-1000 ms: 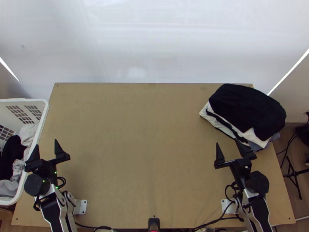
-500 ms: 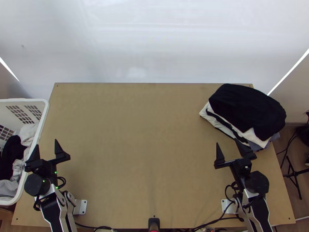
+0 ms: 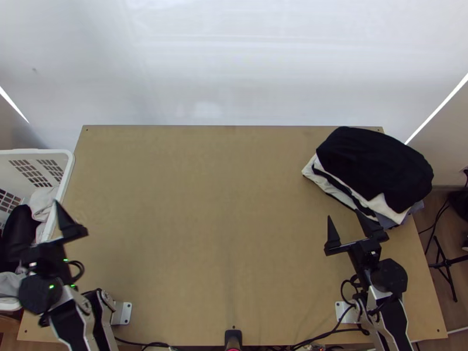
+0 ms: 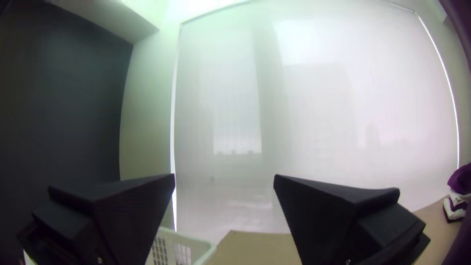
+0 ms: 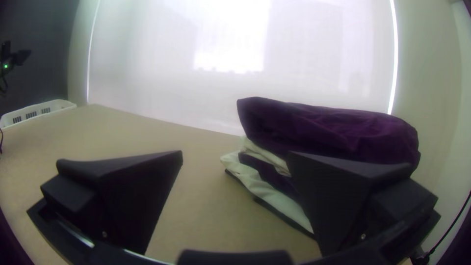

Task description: Fold the t-shirt

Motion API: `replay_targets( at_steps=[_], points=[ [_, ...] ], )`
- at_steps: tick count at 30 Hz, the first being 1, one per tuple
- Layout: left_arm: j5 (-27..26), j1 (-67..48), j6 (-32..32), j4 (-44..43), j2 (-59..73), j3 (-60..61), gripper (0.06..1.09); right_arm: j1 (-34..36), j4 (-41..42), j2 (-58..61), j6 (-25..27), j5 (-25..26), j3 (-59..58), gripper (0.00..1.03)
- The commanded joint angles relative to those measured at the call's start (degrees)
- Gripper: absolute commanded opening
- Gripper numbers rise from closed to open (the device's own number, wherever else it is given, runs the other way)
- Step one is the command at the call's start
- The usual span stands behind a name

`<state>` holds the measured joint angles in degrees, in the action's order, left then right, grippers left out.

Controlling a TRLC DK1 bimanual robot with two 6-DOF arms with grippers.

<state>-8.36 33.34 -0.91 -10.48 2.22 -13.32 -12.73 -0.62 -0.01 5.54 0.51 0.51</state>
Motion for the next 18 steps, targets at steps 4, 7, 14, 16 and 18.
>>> replay_targets(
  at_steps=[4,7,14,16,18],
  points=[
    [4.6,0.3,-6.9,6.3,25.6,-35.5,1.03,0.0,0.0,-0.1,0.0,0.0,0.0,0.98],
    [6.9,1.2,-8.6,14.3,38.5,-51.5,1.04,0.0,0.0,0.0,0.0,0.0,0.0,0.98],
    [6.9,12.8,-11.6,35.5,67.2,-81.8,1.04,0.0,0.0,0.0,0.0,0.0,0.0,0.98],
    [6.9,15.8,-11.5,42.5,75.5,-88.9,1.04,0.0,0.0,0.0,0.0,0.0,0.0,0.98],
    [6.9,19.0,-11.2,47.6,83.7,-94.5,1.03,0.0,0.0,0.0,0.0,0.0,0.0,0.98]
  ],
)
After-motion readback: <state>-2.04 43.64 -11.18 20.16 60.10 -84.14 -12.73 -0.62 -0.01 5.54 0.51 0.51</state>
